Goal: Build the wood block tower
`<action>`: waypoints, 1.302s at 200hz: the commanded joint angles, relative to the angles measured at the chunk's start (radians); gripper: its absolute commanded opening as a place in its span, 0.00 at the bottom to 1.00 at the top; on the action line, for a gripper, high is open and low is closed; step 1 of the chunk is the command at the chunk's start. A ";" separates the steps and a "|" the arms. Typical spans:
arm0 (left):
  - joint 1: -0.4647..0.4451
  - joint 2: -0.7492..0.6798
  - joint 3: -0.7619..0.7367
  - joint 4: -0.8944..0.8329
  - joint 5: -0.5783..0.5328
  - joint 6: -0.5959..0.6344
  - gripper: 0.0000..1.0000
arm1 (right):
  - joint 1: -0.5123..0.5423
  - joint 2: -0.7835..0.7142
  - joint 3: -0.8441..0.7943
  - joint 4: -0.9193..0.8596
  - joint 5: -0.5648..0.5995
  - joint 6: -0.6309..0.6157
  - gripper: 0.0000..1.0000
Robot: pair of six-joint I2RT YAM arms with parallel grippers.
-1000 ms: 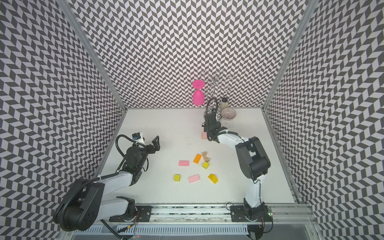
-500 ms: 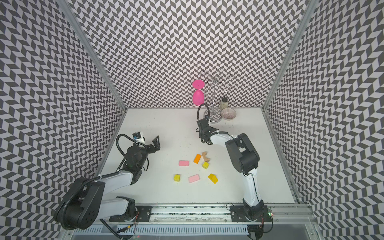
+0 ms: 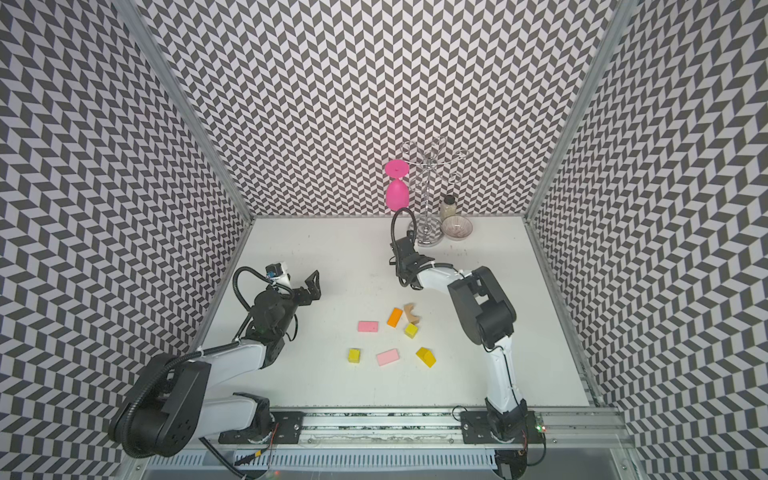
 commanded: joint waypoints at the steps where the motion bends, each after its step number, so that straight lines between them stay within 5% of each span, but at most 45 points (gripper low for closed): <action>1: 0.004 0.007 0.024 0.000 0.009 -0.009 1.00 | 0.005 0.025 0.029 0.014 0.018 0.018 0.49; 131: 0.004 0.014 0.031 -0.006 0.015 -0.008 1.00 | 0.006 0.041 0.037 0.007 0.026 0.026 0.32; 260: 0.004 0.017 0.034 -0.012 0.019 -0.007 1.00 | 0.026 0.006 0.004 -0.011 0.053 0.044 0.30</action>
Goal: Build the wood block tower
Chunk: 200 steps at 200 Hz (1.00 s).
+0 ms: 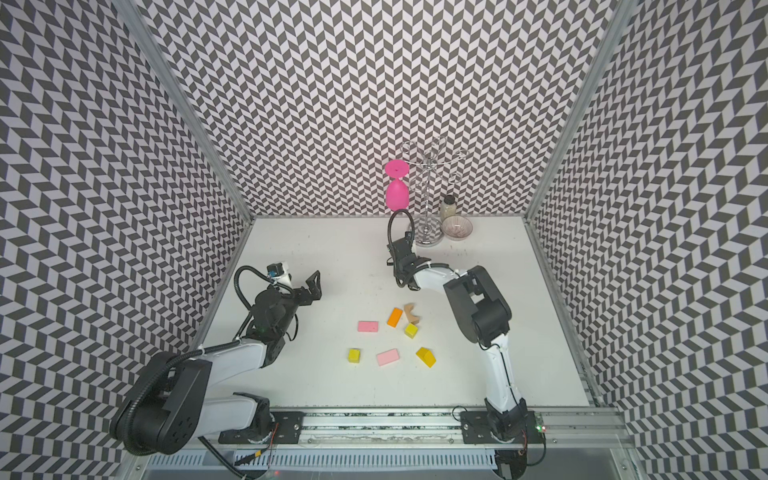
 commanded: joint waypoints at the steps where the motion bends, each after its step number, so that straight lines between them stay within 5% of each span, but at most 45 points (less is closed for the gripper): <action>1: 0.004 0.006 0.030 -0.006 0.006 -0.008 1.00 | 0.010 -0.026 -0.019 -0.009 0.027 0.019 0.30; 200: 0.004 0.010 0.035 -0.012 0.011 -0.006 1.00 | 0.022 -0.066 -0.070 0.009 0.030 0.034 0.31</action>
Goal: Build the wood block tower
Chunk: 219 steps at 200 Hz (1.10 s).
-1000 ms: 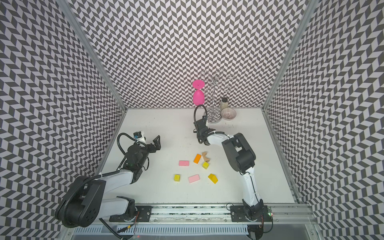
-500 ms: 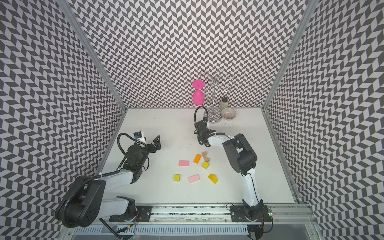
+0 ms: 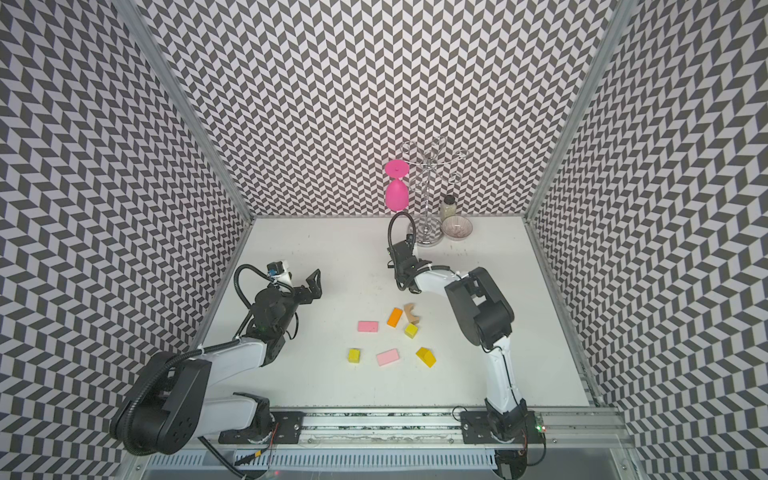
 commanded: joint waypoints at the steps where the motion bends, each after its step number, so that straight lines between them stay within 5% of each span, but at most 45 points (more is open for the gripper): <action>1: 0.004 0.010 0.021 -0.006 0.007 -0.006 1.00 | 0.012 -0.035 -0.020 0.004 0.009 0.014 0.31; 64: 0.004 0.009 0.021 -0.008 0.009 -0.006 1.00 | 0.014 -0.026 -0.011 -0.006 0.025 0.014 0.32; 128: 0.004 0.010 0.024 -0.009 0.010 -0.006 1.00 | 0.014 -0.033 -0.013 -0.005 0.028 0.018 0.64; 219: 0.004 0.006 0.020 -0.006 0.007 -0.007 1.00 | 0.082 -0.194 -0.098 0.032 0.112 -0.007 0.72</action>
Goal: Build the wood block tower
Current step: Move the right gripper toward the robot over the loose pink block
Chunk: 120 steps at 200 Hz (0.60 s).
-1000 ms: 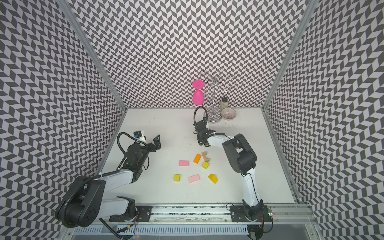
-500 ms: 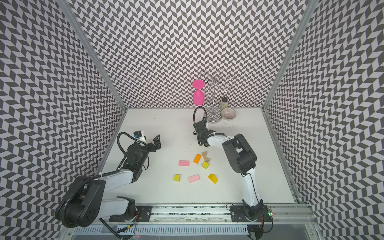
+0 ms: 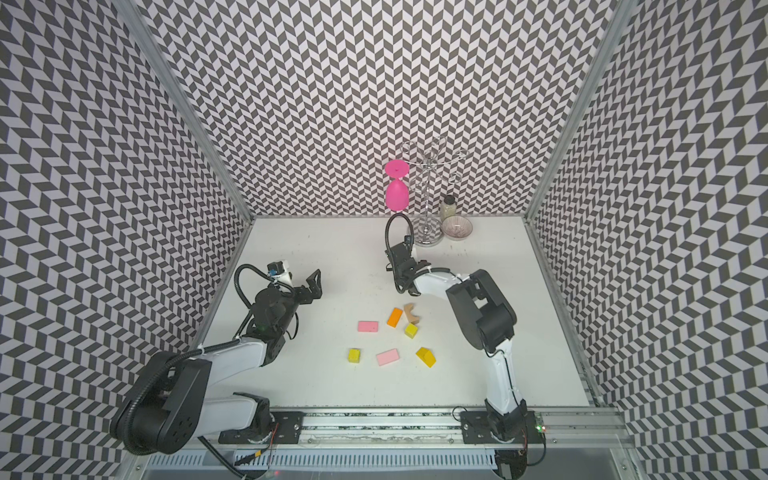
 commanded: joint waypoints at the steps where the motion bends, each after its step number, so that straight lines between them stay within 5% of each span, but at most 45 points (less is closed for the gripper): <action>1: 0.004 0.005 0.019 -0.004 0.004 -0.007 1.00 | 0.047 -0.123 -0.049 0.059 0.062 -0.009 0.72; 120: 0.004 -0.063 -0.056 0.071 -0.059 -0.023 1.00 | 0.363 -0.358 -0.336 0.111 -0.035 0.165 0.82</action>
